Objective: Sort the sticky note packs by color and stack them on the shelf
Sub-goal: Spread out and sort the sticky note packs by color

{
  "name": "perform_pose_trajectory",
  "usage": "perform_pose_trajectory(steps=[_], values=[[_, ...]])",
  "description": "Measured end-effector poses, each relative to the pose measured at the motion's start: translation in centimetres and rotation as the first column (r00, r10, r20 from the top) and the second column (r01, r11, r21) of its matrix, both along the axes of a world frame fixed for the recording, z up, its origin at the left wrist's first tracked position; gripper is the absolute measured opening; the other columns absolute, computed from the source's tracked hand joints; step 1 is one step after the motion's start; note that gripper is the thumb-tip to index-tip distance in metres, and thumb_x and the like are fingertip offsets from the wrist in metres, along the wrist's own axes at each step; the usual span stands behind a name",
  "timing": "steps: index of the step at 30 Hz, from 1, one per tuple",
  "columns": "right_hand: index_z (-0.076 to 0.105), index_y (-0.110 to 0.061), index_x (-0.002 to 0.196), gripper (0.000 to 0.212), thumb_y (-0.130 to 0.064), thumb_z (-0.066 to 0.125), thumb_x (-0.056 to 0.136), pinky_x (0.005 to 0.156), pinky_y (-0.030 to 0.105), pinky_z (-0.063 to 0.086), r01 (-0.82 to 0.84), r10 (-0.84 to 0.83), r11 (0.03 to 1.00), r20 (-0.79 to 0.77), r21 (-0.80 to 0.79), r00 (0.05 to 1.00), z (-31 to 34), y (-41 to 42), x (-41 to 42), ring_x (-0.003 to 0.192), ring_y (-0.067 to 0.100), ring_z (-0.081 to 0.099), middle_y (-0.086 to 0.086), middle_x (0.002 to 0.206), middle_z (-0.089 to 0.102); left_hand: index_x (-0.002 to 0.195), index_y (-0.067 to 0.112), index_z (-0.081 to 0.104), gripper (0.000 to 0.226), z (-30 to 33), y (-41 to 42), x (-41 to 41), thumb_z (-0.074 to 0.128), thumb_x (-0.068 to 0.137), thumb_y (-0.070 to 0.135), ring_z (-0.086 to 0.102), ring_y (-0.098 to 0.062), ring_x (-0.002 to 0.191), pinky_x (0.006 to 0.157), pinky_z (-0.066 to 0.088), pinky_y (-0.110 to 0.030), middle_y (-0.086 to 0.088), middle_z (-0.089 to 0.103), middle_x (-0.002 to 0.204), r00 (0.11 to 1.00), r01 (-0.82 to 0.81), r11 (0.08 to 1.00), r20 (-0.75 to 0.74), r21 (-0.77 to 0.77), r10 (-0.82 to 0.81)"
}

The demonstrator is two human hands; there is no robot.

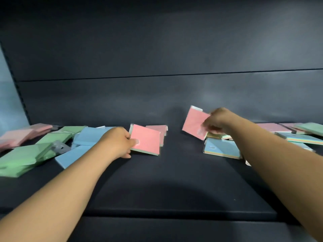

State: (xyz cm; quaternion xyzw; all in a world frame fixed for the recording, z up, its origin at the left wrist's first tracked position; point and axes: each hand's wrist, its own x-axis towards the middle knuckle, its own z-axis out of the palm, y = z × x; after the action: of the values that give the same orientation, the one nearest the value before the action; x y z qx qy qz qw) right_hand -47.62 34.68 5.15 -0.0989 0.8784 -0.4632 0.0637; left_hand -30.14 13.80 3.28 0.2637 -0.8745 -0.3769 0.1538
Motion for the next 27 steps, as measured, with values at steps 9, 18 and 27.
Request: perform_pose_trajectory(steps=[9, 18, 27], values=[[0.048, 0.001, 0.084, 0.015, 0.005, 0.037, 0.093, 0.043, 0.027, 0.056, -0.118, 0.422, 0.762, 0.349, -0.637, 0.837, 1.7, -1.6, 10.2, 0.044, 0.024, 0.065, 0.016, 0.084, 0.059, 0.128, 0.009, 0.053, 0.037, 0.3, 3.0, 4.1, 0.05, 0.093, 0.02, 0.053, -0.026, 0.114, 0.09, 0.039, -0.027, -0.007, 0.062, 0.119, 0.995, -0.087, 0.935, 0.024, -0.343, 0.101], [0.045, -0.009, 0.079, 0.018, -0.003, 0.039, 0.094, 0.071, 0.033, 0.054, -0.311, 0.4, 0.888, 0.234, -0.339, 0.886, -2.4, -5.7, 15.7, 0.054, 0.02, 0.054, 0.007, 0.07, 0.05, 0.082, 0.011, 0.074, 0.046, -6.0, 7.7, 11.7, 0.034, 0.089, 0.033, 0.07, -0.023, 0.076, 0.067, 0.054, -0.03, -0.002, 0.074, 0.086, 0.983, -0.082, 0.757, -0.177, -0.649, -0.045], [0.064, -0.005, 0.089, 0.019, -0.017, 0.049, 0.089, 0.084, 0.035, 0.051, -0.255, 0.312, 0.943, -0.294, 0.216, 0.904, -2.9, 1.2, 19.0, 0.09, 0.03, 0.063, 0.013, 0.088, 0.065, 0.063, 0.006, 0.07, 0.045, -6.9, 7.8, 12.1, 0.034, 0.085, 0.023, 0.066, -0.026, 0.056, 0.057, 0.049, -0.032, -0.006, 0.069, 0.064, 0.978, -0.147, 0.707, -0.207, -0.692, 0.001]])
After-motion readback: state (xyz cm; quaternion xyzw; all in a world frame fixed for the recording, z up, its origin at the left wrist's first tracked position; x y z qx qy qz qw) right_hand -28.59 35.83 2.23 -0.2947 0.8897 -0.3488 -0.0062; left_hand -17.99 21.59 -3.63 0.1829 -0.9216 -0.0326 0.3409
